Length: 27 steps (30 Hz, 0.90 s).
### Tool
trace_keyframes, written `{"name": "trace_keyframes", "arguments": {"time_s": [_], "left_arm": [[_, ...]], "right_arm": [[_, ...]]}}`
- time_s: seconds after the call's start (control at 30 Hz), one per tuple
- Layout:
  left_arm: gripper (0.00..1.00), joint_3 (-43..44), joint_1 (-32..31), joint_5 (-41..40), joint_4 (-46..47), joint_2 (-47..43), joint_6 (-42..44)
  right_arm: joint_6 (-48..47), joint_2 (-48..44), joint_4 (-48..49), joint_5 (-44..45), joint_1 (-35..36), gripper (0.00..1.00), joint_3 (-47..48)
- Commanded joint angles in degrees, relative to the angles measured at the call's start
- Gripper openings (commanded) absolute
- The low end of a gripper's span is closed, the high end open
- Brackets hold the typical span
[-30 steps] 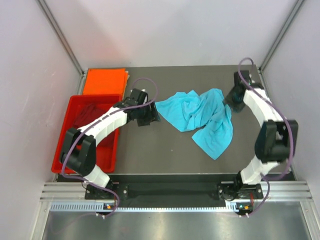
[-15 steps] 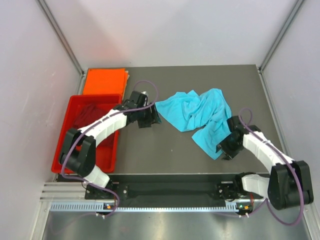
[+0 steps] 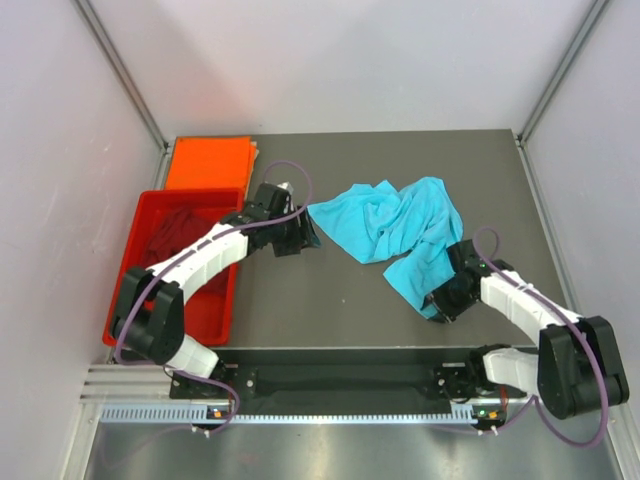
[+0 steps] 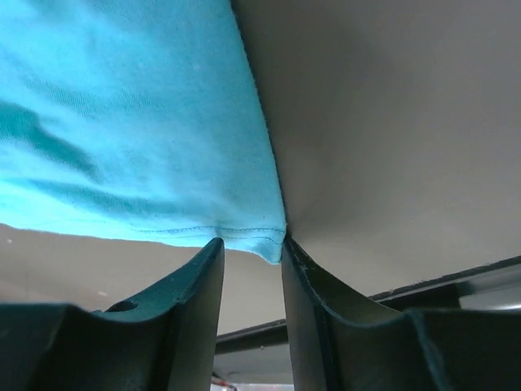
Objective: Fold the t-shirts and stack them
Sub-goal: Flatten the tshirt out
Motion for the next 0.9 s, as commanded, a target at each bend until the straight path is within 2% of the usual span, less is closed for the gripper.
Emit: {"name": "trace_keyframes", "arguments": {"time_s": [0.0,0.03,0.1,0.17,0.3,0.4,0.67,0.87], "left_arm": [[0.67,-0.4,0.3,-0.8,1.8,-1.4,0.5],[0.67,-0.2,0.3,-0.8,2.0,-1.4,0.6],[0.67,0.2,0.3,-1.1,1.9,-1.1,0.7],[0.67,1.3,0.3,-1.7,1.8,-0.5,1.0],[0.66,4.1,0.3,-3.6,1.9,0.7,1.6],[0.66,6.1,0.4,-4.5,1.8,2.2,1.9],[0.66,10.8,0.3,-5.3,3.1,10.4,1.0],[0.64,12.4,0.2,1.9,7.7,16.7,-1.9]], "right_arm": [[1.8,1.2,3.6,0.6,1.0,0.20,-1.8],[1.4,1.0,3.4,2.4,0.8,0.00,-1.2],[-0.9,0.3,-0.3,5.7,0.4,0.00,1.2],[-3.5,-2.0,-6.4,14.4,0.2,0.00,8.5],[-12.5,-6.3,-11.8,30.4,0.0,0.00,26.9],[-16.1,-7.5,-14.9,36.3,-1.3,0.00,35.1],[-23.2,-9.2,-15.8,44.9,-3.4,0.00,43.9],[-25.4,-12.2,-15.5,50.3,-4.6,0.00,46.5]]}}
